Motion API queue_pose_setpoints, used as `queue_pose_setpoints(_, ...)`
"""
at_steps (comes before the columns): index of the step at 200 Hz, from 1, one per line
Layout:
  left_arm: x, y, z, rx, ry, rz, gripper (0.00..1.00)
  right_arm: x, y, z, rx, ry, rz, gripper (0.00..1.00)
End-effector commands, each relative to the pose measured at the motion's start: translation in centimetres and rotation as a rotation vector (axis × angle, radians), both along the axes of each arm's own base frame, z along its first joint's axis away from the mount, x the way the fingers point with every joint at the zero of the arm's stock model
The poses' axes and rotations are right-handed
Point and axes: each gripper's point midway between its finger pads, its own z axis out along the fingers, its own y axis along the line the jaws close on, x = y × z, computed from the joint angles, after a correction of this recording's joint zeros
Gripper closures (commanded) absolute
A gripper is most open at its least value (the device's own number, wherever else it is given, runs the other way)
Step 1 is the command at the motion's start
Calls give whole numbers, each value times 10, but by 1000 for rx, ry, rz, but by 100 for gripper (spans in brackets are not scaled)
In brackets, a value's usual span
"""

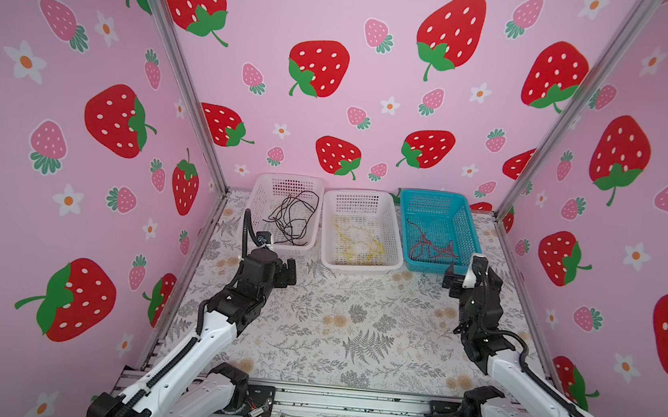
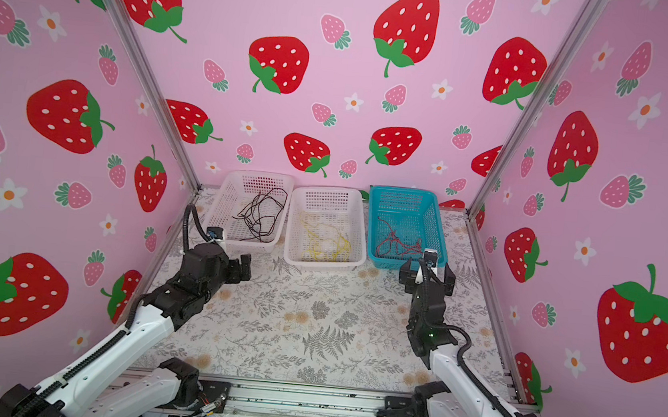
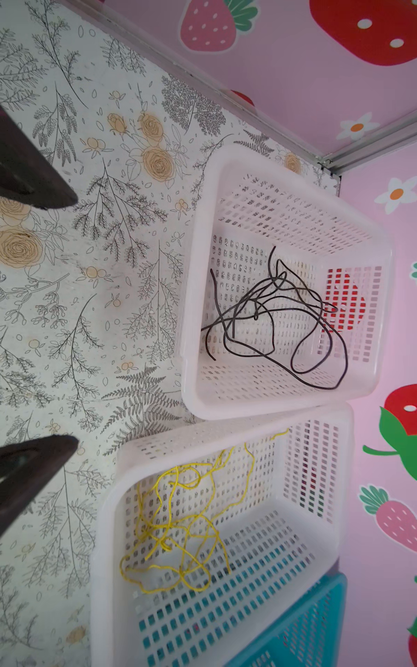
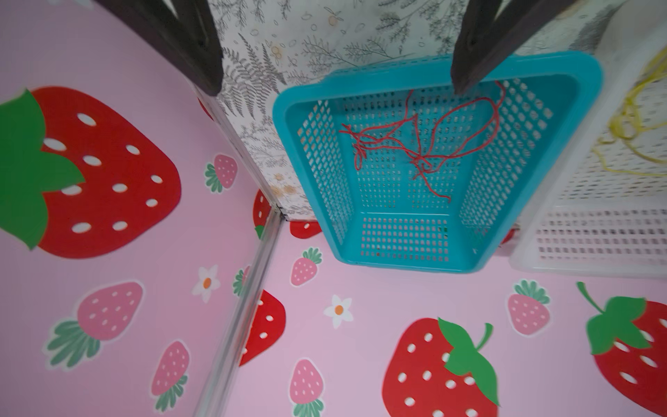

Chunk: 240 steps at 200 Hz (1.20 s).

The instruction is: Untangle the cables

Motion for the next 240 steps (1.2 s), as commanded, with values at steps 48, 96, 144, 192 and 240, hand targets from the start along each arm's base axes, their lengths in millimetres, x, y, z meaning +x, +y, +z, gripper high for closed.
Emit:
queue_pose_setpoints(48,-2,16,-10,130,-27,32,1,18,-35,-33,-30,5,-91,1)
queue_pose_setpoints(96,-1,16,-16,136,-34,36,1,30,-33,-60,-61,41,-45,1)
queue_pose_setpoints(144,4,19,-18,90,-40,68,1,31,-37,-63,-68,37,-15,1)
queue_pose_setpoints(192,6,31,-22,9,-54,122,1,27,-42,-61,-37,20,-10,1)
queue_pose_setpoints(240,9,43,-20,-17,-77,172,1,15,-39,-49,133,-79,64,1)
